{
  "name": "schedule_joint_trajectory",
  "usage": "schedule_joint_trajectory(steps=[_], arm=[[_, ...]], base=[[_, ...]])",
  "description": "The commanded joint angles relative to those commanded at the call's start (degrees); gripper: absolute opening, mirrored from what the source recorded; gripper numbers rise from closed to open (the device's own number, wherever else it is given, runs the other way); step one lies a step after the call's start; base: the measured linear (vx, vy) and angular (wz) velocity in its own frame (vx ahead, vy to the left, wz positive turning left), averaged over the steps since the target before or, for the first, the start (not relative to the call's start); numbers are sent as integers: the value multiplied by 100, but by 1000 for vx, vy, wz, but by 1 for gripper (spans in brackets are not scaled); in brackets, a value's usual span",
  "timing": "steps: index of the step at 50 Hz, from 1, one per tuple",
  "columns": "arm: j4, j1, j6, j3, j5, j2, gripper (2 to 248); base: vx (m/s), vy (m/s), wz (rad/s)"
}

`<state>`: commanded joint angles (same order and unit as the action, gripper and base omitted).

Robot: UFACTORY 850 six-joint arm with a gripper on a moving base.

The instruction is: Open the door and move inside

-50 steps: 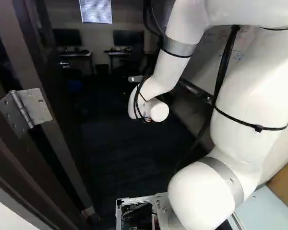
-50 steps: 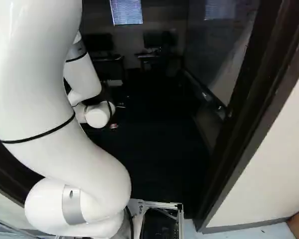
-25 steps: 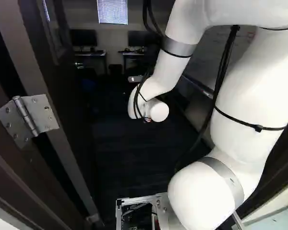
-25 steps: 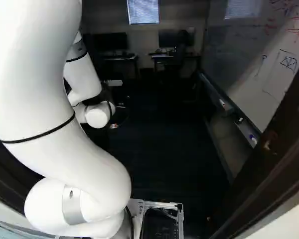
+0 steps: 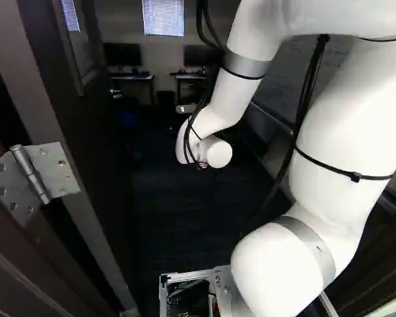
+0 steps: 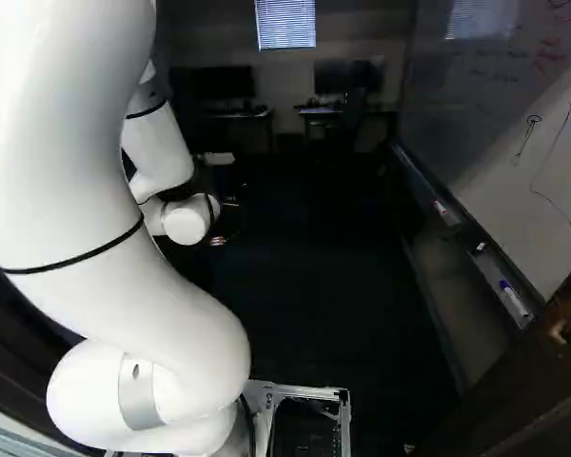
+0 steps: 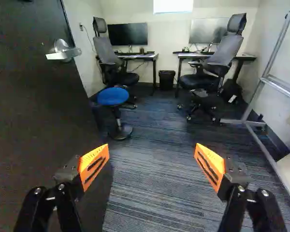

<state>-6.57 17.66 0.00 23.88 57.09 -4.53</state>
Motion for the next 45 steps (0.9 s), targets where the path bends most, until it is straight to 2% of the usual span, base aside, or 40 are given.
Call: schedule_joint_trajectory(steps=[45], arm=[[0, 0, 0, 0, 0, 0, 247]], base=[[193, -34, -5]])
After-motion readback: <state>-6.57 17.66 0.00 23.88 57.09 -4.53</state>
